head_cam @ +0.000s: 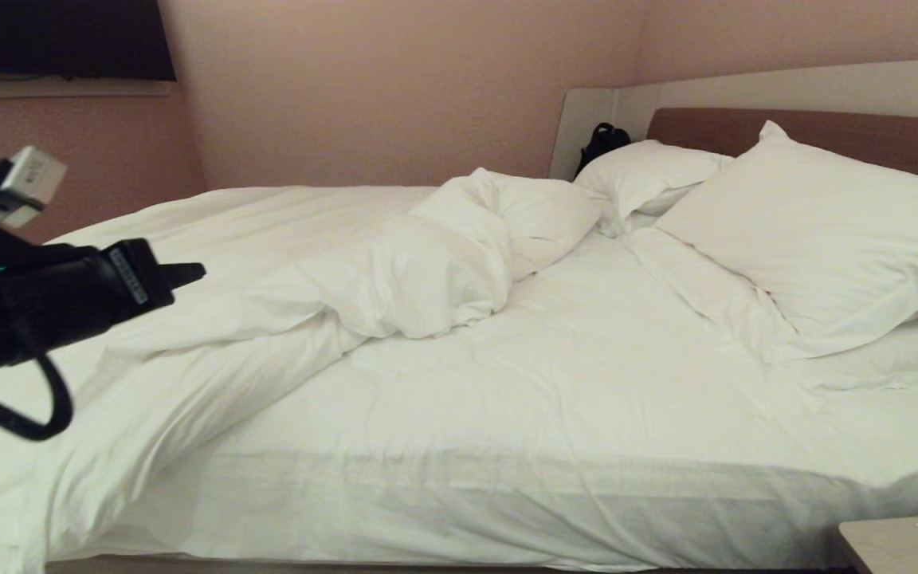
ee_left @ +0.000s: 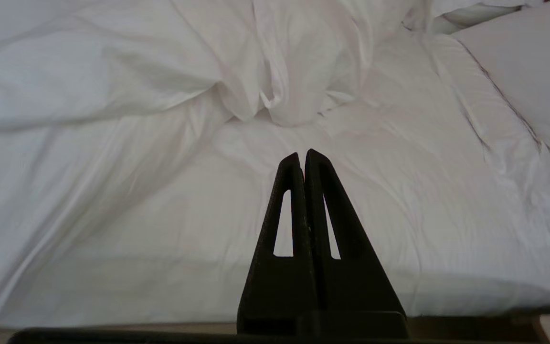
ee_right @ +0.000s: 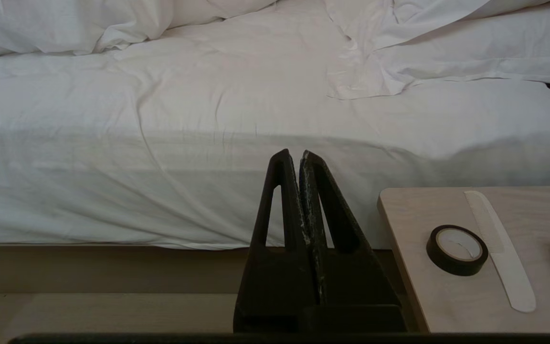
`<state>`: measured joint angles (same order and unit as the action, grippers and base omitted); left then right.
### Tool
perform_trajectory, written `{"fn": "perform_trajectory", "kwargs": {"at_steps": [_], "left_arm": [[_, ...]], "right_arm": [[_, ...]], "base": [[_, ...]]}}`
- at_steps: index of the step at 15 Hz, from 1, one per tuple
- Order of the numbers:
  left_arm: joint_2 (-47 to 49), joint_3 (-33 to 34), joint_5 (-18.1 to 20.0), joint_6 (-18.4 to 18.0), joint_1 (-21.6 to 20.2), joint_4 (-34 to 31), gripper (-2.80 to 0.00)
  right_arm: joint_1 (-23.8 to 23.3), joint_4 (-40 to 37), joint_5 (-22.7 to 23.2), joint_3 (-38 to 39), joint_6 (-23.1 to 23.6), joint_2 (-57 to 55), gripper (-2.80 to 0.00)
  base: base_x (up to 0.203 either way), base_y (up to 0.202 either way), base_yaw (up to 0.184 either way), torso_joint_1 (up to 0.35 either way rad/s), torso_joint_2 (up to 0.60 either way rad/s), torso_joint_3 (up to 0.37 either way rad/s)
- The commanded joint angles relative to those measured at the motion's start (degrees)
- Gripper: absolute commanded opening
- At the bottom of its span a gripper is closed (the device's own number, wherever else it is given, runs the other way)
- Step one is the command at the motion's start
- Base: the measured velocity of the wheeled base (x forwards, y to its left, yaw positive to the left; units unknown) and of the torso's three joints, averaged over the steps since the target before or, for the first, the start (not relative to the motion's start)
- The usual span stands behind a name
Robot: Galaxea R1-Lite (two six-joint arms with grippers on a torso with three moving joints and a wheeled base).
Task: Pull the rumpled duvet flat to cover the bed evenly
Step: Hold the folded corner of the quilt
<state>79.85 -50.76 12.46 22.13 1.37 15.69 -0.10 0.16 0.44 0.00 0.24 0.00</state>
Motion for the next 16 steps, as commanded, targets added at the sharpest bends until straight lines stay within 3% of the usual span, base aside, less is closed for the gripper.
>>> {"fn": "perform_trajectory", "kwargs": {"at_steps": [1, 3, 5, 7, 10, 12, 16], "left_arm": [[16.51, -7.97, 0.46, 0.99, 0.15, 0.18, -2.80], [24.36, -15.15, 2.89, 2.86, 0.51, 0.32, -2.80], [29.27, -21.18, 10.39, 7.19, 0.75, 0.19, -2.80], [31.85, -24.45, 11.40, 8.73, 1.18, -1.52, -2.80], [37.51, -31.22, 10.24, 8.61, 1.51, -5.14, -2.80], [40.81, -34.32, 5.82, 7.72, 1.53, -6.82, -2.80], [44.51, -36.58, -0.05, 1.66, 1.54, -7.59, -2.80]], "right_arm": [[0.01, 0.02, 0.06, 0.00, 0.02, 0.00, -2.80], [0.01, 0.02, 0.01, 0.00, 0.02, 0.00, -2.80], [0.01, 0.02, 0.09, 0.00, 0.02, 0.00, -2.80], [0.01, 0.02, 0.06, 0.00, 0.02, 0.00, -2.80], [0.01, 0.02, 0.09, 0.00, 0.02, 0.00, -2.80], [0.02, 0.02, 0.02, 0.00, 0.02, 0.00, -2.80], [0.01, 0.02, 0.01, 0.00, 0.02, 0.00, -2.80]], "base": [[0.000, 0.000, 0.000, 0.000, 0.00, 0.000], [0.000, 0.000, 0.000, 0.000, 0.00, 0.000], [0.000, 0.000, 0.000, 0.000, 0.00, 0.000], [0.000, 0.000, 0.000, 0.000, 0.00, 0.000], [0.000, 0.000, 0.000, 0.000, 0.00, 0.000], [0.000, 0.000, 0.000, 0.000, 0.00, 0.000], [0.000, 0.000, 0.000, 0.000, 0.00, 0.000]]}}
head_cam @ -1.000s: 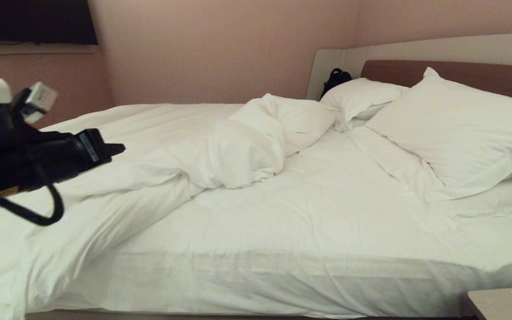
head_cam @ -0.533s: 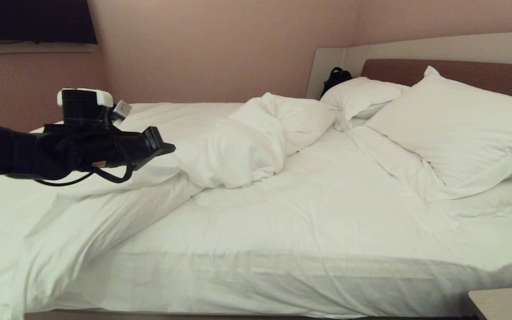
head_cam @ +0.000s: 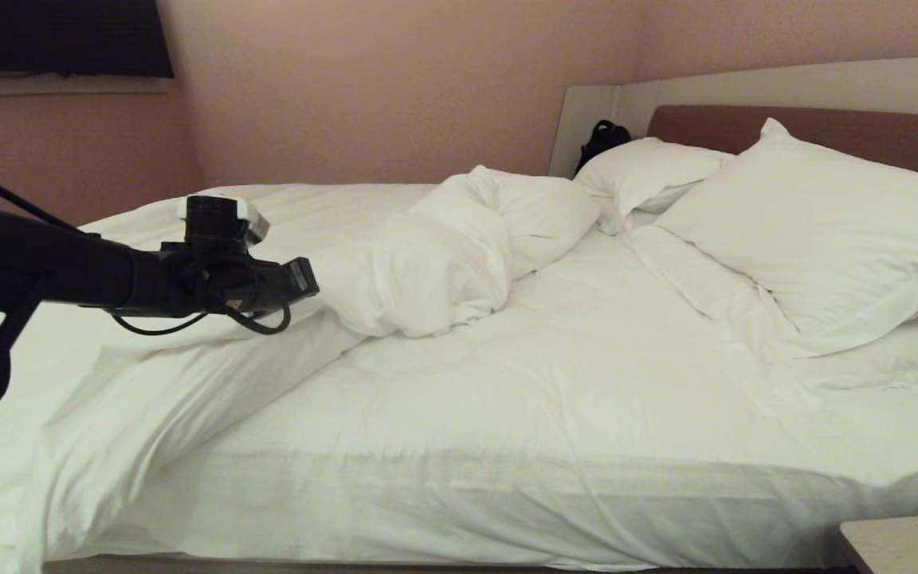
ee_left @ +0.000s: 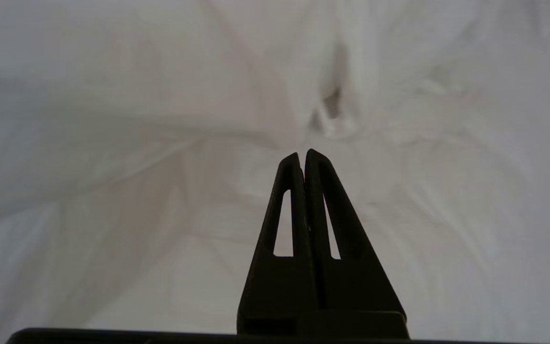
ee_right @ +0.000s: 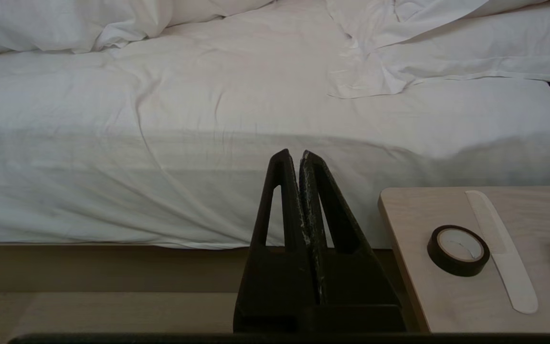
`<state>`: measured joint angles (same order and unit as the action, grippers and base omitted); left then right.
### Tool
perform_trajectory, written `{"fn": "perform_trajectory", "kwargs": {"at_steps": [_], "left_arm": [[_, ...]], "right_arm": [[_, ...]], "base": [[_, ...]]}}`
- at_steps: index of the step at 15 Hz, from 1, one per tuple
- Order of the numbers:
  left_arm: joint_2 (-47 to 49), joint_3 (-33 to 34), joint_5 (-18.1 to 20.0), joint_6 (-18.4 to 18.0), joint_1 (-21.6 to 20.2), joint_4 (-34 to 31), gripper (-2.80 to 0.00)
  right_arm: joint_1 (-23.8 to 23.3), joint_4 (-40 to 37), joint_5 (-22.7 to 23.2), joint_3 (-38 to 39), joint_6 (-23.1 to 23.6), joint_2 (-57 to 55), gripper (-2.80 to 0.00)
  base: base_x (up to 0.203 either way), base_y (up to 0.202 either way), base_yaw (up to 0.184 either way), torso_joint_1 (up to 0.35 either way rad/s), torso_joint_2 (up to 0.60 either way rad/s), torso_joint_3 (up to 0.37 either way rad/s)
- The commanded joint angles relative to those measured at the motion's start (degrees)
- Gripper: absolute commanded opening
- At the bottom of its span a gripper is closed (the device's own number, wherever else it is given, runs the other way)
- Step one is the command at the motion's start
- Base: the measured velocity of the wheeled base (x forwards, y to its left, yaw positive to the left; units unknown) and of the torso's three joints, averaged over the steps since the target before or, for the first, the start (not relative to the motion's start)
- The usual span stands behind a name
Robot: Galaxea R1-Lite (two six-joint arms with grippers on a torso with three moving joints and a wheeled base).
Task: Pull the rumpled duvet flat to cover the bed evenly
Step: Hold the folded corner of the quilt
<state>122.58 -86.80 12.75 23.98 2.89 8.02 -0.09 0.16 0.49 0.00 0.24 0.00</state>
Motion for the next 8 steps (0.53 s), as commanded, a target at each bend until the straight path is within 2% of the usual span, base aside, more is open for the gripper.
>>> {"fn": "perform_trajectory", "kwargs": {"at_steps": [1, 3, 4, 8], "left_arm": [[2.24, -1.03, -1.37, -0.70, 0.10, -0.05, -2.80], [4.07, -4.00, -3.06, -0.81, 0.25, -2.44, -2.80], [4.51, -4.88, -3.12, -0.78, 0.27, -3.37, 0.00], [3.76, -4.37, -3.10, 0.74, 1.19, -3.36, 0.00]], "right_arm": [[0.00, 0.02, 0.04, 0.00, 0.02, 0.00, -2.80], [0.00, 0.02, -0.05, 0.00, 0.02, 0.00, -2.80], [0.00, 0.02, 0.04, 0.00, 0.02, 0.00, -2.80], [0.04, 0.02, 0.00, 0.00, 0.02, 0.00, -2.80]], "base": [[0.000, 0.000, 0.000, 0.000, 0.00, 0.000], [0.000, 0.000, 0.000, 0.000, 0.00, 0.000], [0.000, 0.000, 0.000, 0.000, 0.00, 0.000], [0.000, 0.000, 0.000, 0.000, 0.00, 0.000]]}}
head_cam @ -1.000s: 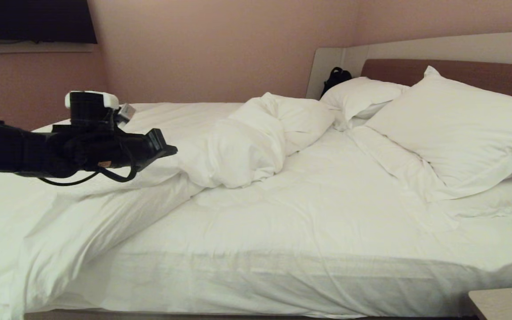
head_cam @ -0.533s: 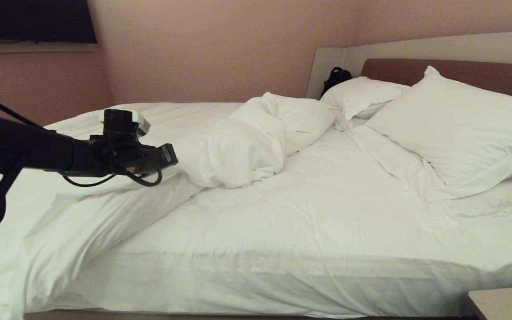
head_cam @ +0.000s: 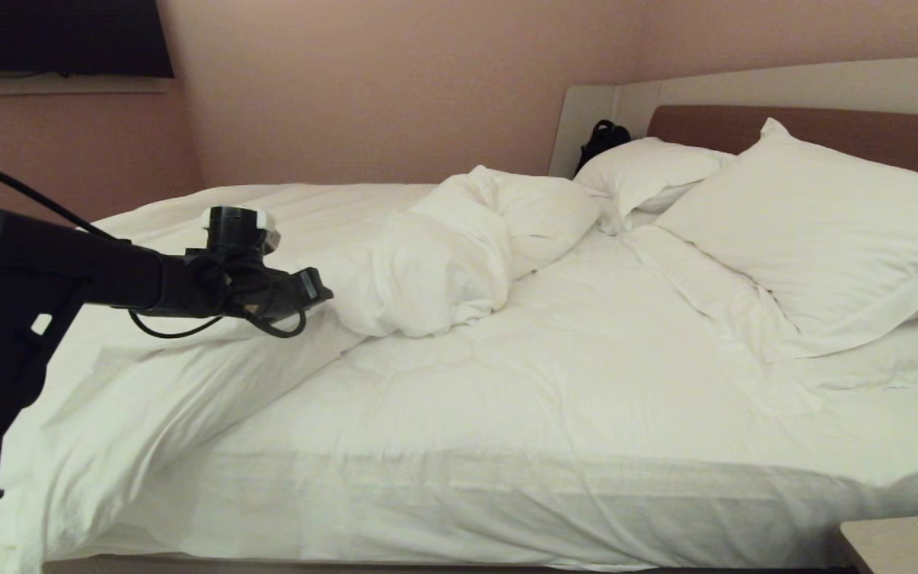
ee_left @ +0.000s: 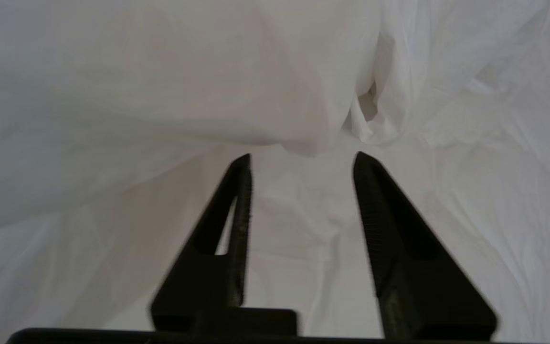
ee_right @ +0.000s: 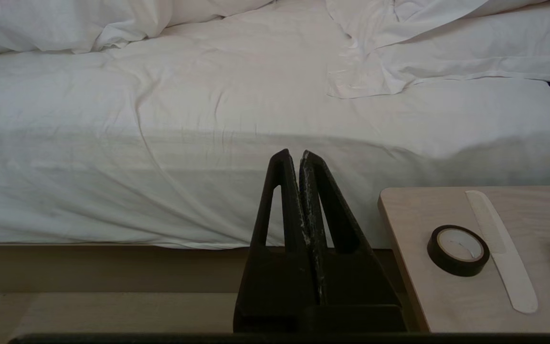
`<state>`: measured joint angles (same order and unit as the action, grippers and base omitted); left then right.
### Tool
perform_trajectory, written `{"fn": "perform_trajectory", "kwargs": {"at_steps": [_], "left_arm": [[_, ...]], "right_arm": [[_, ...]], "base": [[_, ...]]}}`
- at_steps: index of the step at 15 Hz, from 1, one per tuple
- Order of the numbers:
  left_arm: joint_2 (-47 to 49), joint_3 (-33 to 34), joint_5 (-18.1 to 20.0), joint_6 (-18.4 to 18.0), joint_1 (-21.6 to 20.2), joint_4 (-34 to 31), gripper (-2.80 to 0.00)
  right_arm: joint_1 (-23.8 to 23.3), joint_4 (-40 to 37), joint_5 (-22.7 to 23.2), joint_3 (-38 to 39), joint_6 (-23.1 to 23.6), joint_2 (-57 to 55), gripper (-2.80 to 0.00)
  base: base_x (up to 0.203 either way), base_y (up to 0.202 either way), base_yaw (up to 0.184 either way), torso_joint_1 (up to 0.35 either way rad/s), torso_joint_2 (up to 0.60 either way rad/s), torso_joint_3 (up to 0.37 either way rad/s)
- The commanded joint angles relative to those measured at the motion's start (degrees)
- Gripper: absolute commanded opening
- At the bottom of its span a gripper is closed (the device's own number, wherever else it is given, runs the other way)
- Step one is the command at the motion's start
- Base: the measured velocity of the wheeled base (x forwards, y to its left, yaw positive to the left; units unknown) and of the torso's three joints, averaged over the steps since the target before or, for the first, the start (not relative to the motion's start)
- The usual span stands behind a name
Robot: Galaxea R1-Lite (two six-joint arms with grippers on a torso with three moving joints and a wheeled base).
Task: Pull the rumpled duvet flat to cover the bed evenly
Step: Hold the folded corner of the quilt
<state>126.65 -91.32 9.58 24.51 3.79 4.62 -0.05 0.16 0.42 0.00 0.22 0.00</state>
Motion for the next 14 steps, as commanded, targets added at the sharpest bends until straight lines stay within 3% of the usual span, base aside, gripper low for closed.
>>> {"fn": "perform_trajectory", "kwargs": {"at_steps": [1, 4, 11, 14], "left_arm": [[0.10, -0.18, -0.28, 1.25, 0.43, 0.04, 0.00], [3.03, -2.76, -3.86, 2.10, 0.51, -0.13, 0.00], [5.52, -4.61, -4.45, 4.08, 0.51, -0.05, 0.00], [9.16, -9.08, -5.80, 4.45, 0.51, -0.29, 0.00]], "right_arm": [[-0.04, 0.02, 0.02, 0.00, 0.04, 0.00, -2.80], [-0.04, 0.02, 0.06, 0.00, 0.04, 0.00, -2.80], [-0.04, 0.02, 0.02, 0.00, 0.04, 0.00, -2.80], [-0.04, 0.02, 0.08, 0.00, 0.04, -0.06, -2.80]], "base": [[0.000, 0.000, 0.000, 0.000, 0.00, 0.000], [0.000, 0.000, 0.000, 0.000, 0.00, 0.000], [0.000, 0.000, 0.000, 0.000, 0.00, 0.000], [0.000, 0.000, 0.000, 0.000, 0.00, 0.000]]}}
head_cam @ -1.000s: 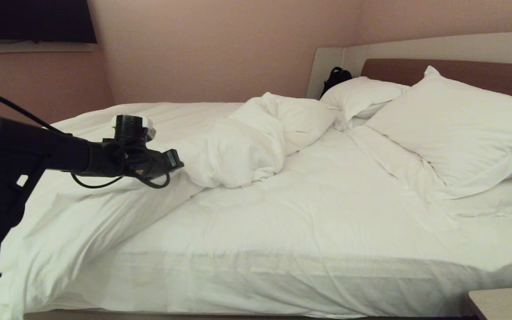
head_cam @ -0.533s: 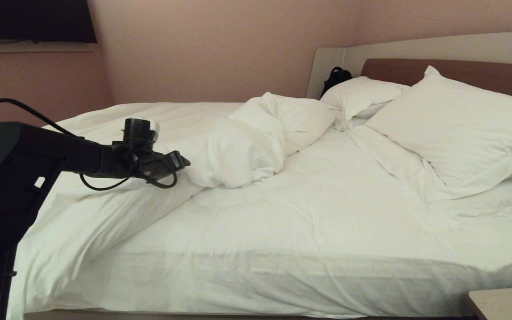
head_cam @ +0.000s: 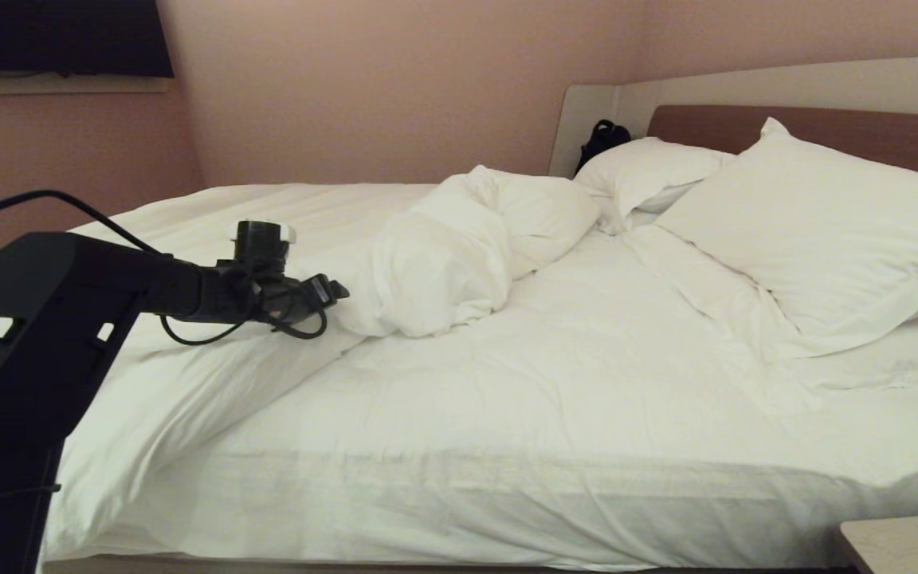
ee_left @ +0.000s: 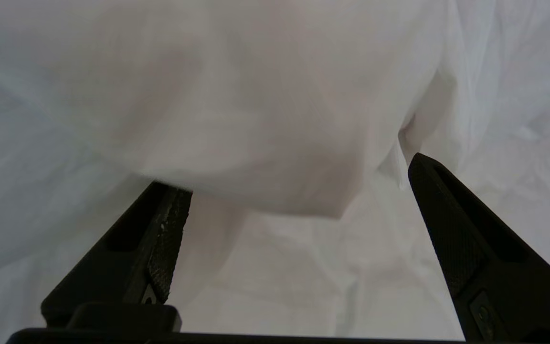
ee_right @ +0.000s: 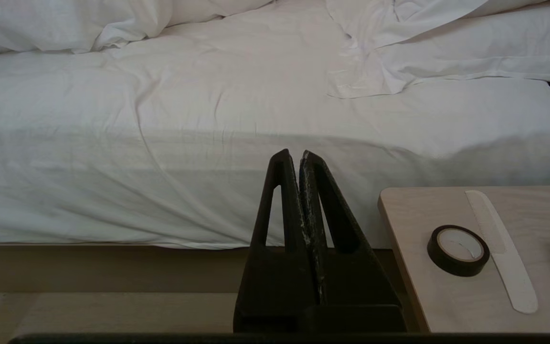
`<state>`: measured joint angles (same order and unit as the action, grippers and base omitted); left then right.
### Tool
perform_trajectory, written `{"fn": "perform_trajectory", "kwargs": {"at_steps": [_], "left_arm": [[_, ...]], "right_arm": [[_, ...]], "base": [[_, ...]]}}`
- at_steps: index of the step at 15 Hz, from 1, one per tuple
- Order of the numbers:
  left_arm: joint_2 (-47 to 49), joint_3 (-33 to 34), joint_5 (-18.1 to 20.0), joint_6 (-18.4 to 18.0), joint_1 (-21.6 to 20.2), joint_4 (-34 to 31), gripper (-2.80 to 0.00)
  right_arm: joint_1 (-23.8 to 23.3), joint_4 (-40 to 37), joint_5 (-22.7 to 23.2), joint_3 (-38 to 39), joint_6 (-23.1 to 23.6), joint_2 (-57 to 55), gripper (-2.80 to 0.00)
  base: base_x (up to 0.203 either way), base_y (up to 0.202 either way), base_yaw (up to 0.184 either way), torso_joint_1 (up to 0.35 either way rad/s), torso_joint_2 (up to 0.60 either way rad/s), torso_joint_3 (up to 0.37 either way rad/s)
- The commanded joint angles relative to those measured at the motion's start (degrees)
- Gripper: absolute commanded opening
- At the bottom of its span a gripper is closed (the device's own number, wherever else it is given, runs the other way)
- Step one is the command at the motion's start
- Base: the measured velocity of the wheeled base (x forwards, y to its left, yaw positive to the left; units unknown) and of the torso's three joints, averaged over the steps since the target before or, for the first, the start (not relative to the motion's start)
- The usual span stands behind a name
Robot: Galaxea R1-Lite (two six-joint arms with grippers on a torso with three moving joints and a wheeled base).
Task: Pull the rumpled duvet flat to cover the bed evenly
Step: Hold the folded corner of the quilt
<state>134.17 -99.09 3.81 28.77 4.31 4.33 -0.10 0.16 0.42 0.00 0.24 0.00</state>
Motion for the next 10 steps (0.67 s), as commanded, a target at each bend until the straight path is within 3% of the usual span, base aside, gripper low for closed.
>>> {"fn": "perform_trajectory", "kwargs": {"at_steps": [1, 9, 10], "left_arm": [[2.55, -2.54, -0.80, 0.23, 0.00, 0.04, 0.00], [5.58, -8.40, -2.84, 1.64, -0.09, -2.31, 0.00], [5.86, -9.16, -2.91, 1.91, -0.09, -2.65, -1.96]], "right_arm": [[0.01, 0.02, 0.11, 0.00, 0.03, 0.00, -2.80], [0.01, 0.02, 0.02, 0.00, 0.03, 0.00, -2.80], [0.01, 0.02, 0.11, 0.00, 0.03, 0.00, -2.80]], "base": [[0.000, 0.000, 0.000, 0.000, 0.00, 0.000], [0.000, 0.000, 0.000, 0.000, 0.00, 0.000], [0.000, 0.000, 0.000, 0.000, 0.00, 0.000]]}}
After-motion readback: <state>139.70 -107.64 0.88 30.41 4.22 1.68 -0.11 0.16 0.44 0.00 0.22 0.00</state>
